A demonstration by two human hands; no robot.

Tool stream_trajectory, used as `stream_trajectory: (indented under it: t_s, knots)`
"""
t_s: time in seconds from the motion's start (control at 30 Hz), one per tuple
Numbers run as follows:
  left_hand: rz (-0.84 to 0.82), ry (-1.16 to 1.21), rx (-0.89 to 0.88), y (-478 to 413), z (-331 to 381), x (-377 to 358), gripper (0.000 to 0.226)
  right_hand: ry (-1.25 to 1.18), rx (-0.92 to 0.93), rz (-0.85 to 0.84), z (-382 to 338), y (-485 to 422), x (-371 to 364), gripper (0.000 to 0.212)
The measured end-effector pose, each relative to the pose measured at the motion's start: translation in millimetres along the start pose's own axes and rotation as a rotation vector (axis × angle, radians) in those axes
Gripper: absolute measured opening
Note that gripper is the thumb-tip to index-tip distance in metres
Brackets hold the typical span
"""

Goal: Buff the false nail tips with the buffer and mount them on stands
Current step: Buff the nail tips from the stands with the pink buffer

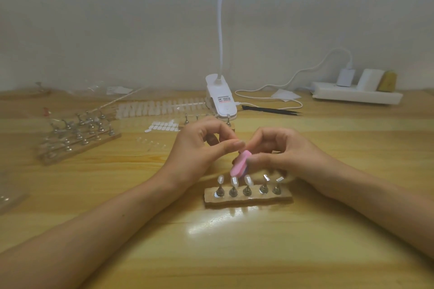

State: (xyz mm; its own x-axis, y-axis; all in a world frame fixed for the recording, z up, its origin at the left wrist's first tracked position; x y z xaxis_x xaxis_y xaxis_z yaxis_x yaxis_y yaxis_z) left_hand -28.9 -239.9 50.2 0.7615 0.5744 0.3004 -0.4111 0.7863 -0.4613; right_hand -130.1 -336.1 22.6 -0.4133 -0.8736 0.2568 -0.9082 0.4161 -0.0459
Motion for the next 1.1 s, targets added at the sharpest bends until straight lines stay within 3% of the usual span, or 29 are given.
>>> stream_trajectory:
  t_s: [0.1, 0.23, 0.33, 0.43, 0.57, 0.67, 0.8, 1.1]
  knots:
    - [-0.001, -0.003, 0.005, -0.3, -0.5, -0.3, 0.018, -0.044, 0.007, 0.102, -0.2, 0.1, 13.0, 0.019]
    - [-0.013, -0.001, 0.000, 0.0, 0.2, -1.2, 0.018, 0.017, -0.004, -0.012, 2.0, 0.2, -0.7, 0.016]
    - [-0.021, -0.004, 0.004, 0.0, -0.2, -2.2, 0.021, -0.060, 0.000, 0.119, 2.1, -1.1, 17.4, 0.023]
    - [-0.003, 0.003, 0.007, 0.1, -0.1, -0.3, 0.018, 0.004, -0.007, -0.011, 1.5, 0.5, 0.4, 0.016]
    - [-0.018, -0.001, 0.004, 0.2, 0.3, -1.9, 0.019, -0.042, -0.014, 0.107, 4.8, -3.1, 17.0, 0.031]
    - [0.000, 0.015, 0.007, 0.3, 0.5, -0.2, 0.018, -0.012, -0.025, -0.021, 5.5, -2.0, 1.0, 0.020]
    - [-0.015, 0.004, 0.007, 0.7, 1.3, -1.5, 0.019, -0.033, -0.008, 0.100, 2.6, -3.1, 15.8, 0.026]
    - [-0.002, 0.005, 0.011, 0.6, 0.4, 0.2, 0.021, 0.002, -0.007, 0.015, 3.2, -0.2, 4.3, 0.022]
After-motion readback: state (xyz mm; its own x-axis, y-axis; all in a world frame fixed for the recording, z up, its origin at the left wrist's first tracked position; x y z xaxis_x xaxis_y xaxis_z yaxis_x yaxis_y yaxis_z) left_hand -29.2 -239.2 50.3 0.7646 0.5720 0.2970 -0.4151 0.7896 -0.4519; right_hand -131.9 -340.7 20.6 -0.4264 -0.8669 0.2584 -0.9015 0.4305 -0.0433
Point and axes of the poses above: each hand's wrist, its own y-axis away from the middle knuckle, its own x-axis out of the back of the hand, z = x × y, the point moved 10 cm from there along -y, towards the middle knuckle, and after that the axes turned 2 degrees about -x, right-handed, at the moved point
